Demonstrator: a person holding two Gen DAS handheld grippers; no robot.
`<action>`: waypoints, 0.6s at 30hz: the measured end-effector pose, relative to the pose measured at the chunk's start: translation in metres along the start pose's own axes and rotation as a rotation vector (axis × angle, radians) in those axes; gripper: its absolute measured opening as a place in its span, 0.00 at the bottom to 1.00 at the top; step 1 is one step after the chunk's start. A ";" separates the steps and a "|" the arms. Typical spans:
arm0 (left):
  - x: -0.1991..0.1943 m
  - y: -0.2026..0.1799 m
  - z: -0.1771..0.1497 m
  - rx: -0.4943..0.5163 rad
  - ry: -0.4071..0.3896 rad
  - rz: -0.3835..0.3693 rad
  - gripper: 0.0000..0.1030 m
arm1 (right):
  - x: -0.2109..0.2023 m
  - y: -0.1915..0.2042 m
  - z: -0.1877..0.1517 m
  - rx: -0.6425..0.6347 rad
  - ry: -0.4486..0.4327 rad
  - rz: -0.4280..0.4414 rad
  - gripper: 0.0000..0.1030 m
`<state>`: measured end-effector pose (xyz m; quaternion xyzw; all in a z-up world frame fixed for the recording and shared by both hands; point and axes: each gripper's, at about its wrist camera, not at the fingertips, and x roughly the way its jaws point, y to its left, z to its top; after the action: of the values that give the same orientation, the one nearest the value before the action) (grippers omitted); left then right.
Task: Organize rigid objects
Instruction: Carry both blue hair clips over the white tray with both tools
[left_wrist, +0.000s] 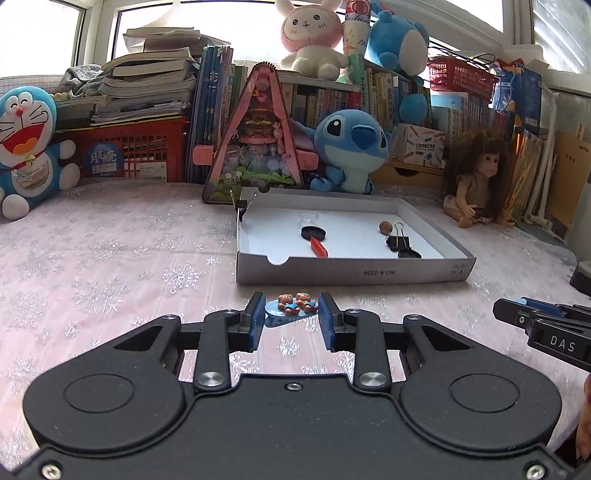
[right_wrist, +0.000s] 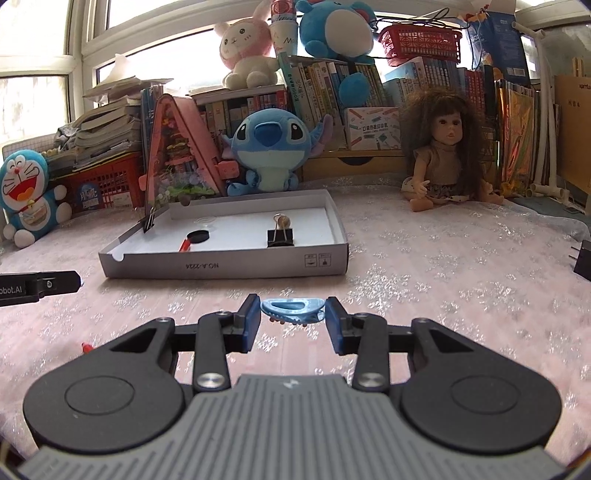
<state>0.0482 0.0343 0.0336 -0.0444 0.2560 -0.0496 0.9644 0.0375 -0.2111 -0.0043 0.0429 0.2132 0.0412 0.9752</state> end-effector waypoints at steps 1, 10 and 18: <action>0.002 0.000 0.003 -0.004 0.005 -0.006 0.28 | 0.001 -0.002 0.003 0.006 0.001 0.003 0.42; 0.027 0.001 0.042 -0.018 0.041 -0.044 0.28 | 0.025 -0.019 0.042 0.025 0.022 0.056 0.42; 0.066 0.004 0.092 -0.070 0.070 -0.072 0.28 | 0.062 -0.030 0.086 0.070 0.077 0.116 0.42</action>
<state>0.1514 0.0358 0.0806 -0.0854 0.2895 -0.0768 0.9503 0.1322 -0.2404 0.0453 0.0875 0.2489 0.0920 0.9602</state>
